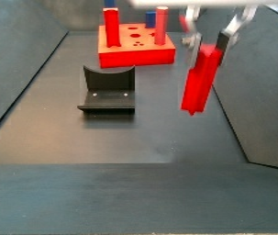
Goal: Pick up the star object. Move up. Move to above the board. Insert the star object.
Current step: Move to above the board.
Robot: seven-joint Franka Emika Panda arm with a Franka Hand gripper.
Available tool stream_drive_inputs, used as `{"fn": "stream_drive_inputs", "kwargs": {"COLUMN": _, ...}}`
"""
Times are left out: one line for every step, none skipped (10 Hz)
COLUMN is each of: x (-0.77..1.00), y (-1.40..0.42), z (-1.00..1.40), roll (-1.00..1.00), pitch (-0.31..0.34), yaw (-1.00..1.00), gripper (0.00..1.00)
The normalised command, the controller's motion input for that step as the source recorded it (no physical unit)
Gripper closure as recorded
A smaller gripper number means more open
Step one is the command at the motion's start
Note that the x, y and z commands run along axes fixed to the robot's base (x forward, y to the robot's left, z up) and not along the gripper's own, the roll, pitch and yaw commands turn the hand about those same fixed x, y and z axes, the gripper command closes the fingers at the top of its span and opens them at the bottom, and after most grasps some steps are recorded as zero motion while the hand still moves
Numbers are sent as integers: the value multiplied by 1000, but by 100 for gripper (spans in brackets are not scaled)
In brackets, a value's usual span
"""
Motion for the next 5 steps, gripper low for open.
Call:
{"fn": "stream_drive_inputs", "kwargs": {"x": -71, "y": -32, "z": 1000, "roll": 86, "pitch": 112, "yaw": 15, "gripper": 100}}
{"fn": "stream_drive_inputs", "kwargs": {"x": -64, "y": -30, "z": 1000, "roll": 83, "pitch": 108, "yaw": 18, "gripper": 100}}
{"fn": "stream_drive_inputs", "kwargs": {"x": -54, "y": -30, "z": 1000, "roll": 84, "pitch": 109, "yaw": 25, "gripper": 100}}
{"fn": "stream_drive_inputs", "kwargs": {"x": -44, "y": -30, "z": 1000, "roll": 79, "pitch": 104, "yaw": 29, "gripper": 100}}
{"fn": "stream_drive_inputs", "kwargs": {"x": -36, "y": -29, "z": 1000, "roll": 79, "pitch": 101, "yaw": 29, "gripper": 100}}
